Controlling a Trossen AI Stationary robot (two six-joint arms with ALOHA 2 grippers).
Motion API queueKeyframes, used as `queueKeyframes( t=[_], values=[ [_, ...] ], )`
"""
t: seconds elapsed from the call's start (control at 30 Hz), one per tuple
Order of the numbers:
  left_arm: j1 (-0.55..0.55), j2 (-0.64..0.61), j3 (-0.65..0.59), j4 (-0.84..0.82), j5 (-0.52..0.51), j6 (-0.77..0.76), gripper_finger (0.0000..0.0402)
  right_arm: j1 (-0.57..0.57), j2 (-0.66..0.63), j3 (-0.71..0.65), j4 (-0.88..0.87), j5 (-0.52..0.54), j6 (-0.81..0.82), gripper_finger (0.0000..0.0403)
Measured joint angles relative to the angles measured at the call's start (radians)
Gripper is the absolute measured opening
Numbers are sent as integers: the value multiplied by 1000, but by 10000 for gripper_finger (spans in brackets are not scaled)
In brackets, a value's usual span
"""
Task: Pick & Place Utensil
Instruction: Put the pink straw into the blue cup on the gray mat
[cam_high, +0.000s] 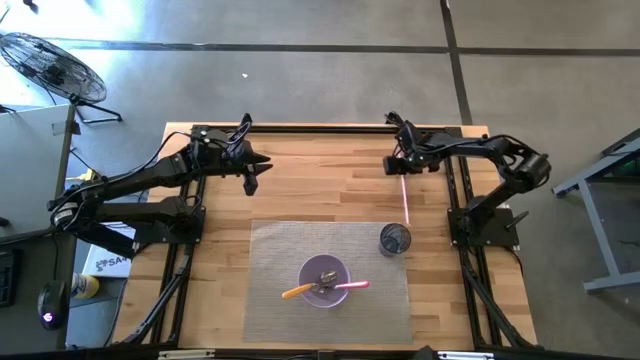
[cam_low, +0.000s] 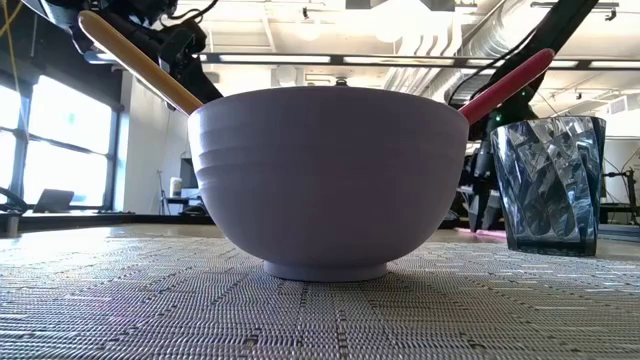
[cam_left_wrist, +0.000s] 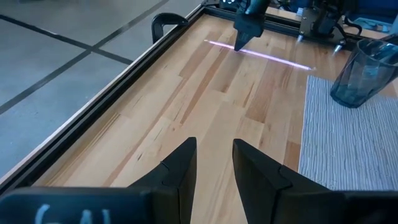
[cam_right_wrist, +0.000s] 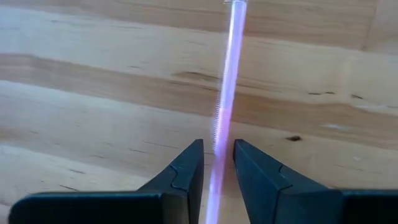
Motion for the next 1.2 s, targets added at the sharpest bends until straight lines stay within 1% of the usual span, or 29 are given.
queueKeyframes(
  t=[0.27, 0.43, 0.7, 0.93, 1.1, 1.2],
  values=[
    [0, 0, 0, 0, -1, 0, 101, 9, 3, 0, -34, 22, -83, 84],
    [0, 0, 0, 34, -2, 0, 101, 80, 6, -1, -37, 121, -186, 72],
    [0, 0, 0, 132, -3, 0, 101, 153, 8, -2, -41, 180, -160, 47],
    [0, 0, 0, 197, -3, 0, 101, 157, 6, -4, -36, 176, -134, 7],
    [0, 0, 0, 236, -3, 1, 101, 158, -44, -14, 16, 177, -145, 9],
    [0, 0, 0, 239, -3, 14, 101, 161, -127, -12, 61, 161, -166, 14]
  ],
)
